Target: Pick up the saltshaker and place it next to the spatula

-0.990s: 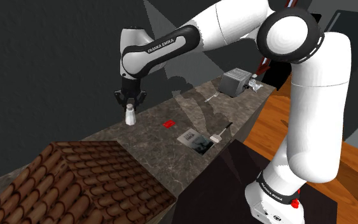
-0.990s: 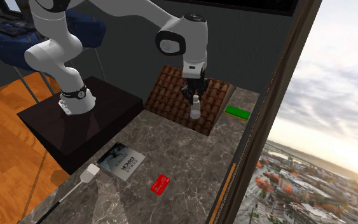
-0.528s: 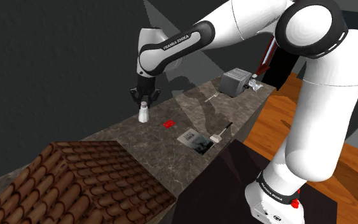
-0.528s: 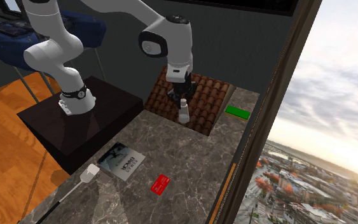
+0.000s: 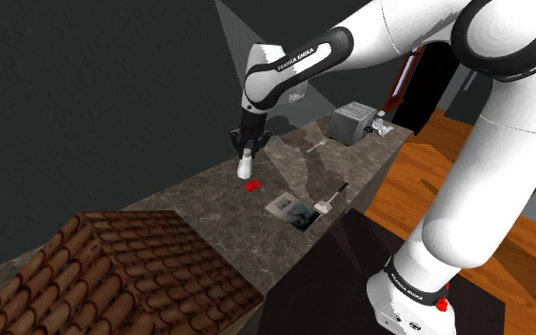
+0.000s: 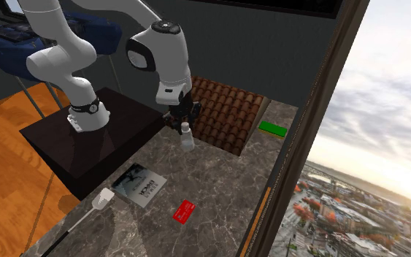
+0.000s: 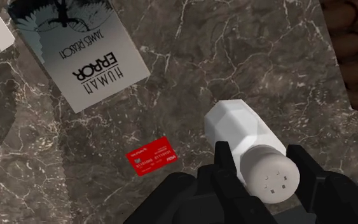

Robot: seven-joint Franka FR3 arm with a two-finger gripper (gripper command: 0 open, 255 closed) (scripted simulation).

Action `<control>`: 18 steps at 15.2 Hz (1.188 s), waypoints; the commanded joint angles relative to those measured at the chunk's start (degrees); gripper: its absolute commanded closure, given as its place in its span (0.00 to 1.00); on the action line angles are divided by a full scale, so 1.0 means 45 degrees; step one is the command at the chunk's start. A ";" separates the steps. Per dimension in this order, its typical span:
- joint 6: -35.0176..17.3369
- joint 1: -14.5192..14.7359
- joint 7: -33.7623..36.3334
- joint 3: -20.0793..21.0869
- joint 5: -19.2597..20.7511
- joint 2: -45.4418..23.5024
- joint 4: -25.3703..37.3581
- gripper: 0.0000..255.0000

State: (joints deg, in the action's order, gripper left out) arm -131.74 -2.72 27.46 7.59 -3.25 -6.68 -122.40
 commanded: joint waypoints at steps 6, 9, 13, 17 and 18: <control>-0.0297 -0.1096 -0.2281 -0.0896 -0.0407 0.1459 -0.1876 1.00; -0.0311 -0.1559 -0.3261 -0.1366 -0.0472 0.1911 -0.2406 1.00; -0.0274 -0.2178 -0.4569 -0.2054 -0.0475 0.2359 -0.2908 1.00; -0.0189 -0.2806 -0.5882 -0.2786 -0.0412 0.2618 -0.3173 1.00; -0.0161 -0.2966 -0.6211 -0.2971 -0.0391 0.2652 -0.3202 1.00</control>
State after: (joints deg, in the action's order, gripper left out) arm -132.50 -15.39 1.01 -5.00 -5.11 4.90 -136.38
